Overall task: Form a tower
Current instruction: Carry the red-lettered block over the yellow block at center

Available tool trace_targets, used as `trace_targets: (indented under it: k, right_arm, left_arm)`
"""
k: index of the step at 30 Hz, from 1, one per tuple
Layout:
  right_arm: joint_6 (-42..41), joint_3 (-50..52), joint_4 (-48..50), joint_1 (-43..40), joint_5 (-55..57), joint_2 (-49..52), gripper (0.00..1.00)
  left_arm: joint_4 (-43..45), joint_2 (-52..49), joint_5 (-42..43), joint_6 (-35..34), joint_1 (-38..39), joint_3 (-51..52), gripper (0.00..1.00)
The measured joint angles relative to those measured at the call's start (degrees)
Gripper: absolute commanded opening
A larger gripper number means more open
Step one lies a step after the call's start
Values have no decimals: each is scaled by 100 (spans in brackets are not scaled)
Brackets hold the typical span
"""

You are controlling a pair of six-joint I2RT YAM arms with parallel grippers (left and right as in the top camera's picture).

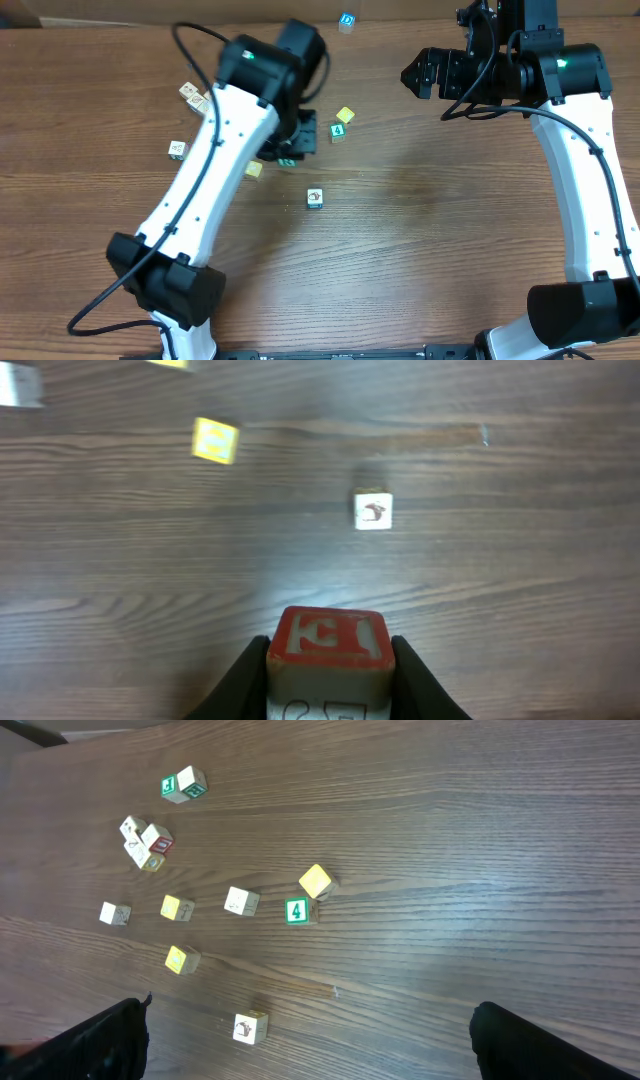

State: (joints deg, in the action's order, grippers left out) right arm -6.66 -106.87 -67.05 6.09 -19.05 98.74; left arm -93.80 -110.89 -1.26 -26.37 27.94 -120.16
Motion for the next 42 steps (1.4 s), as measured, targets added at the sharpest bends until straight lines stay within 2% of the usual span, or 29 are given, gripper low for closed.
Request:
trace_targets:
  k: [14,22,32,42]
  right_arm:
    - [2,0,-4,0,0,0,100]
    - [4,0,-4,2,0,0,100]
    - [2,0,-2,0,-2,0,100]
    - [0,0,0,2,0,0,100]
  left_arm:
    - [1158,0,24,-553,684,1419,13]
    - [1768,0,22,-769,702,2065,13]
    - [3038,0,-24,-833,702,3191,15]
    - [3390,0,-199,-1023,702,3471,16]
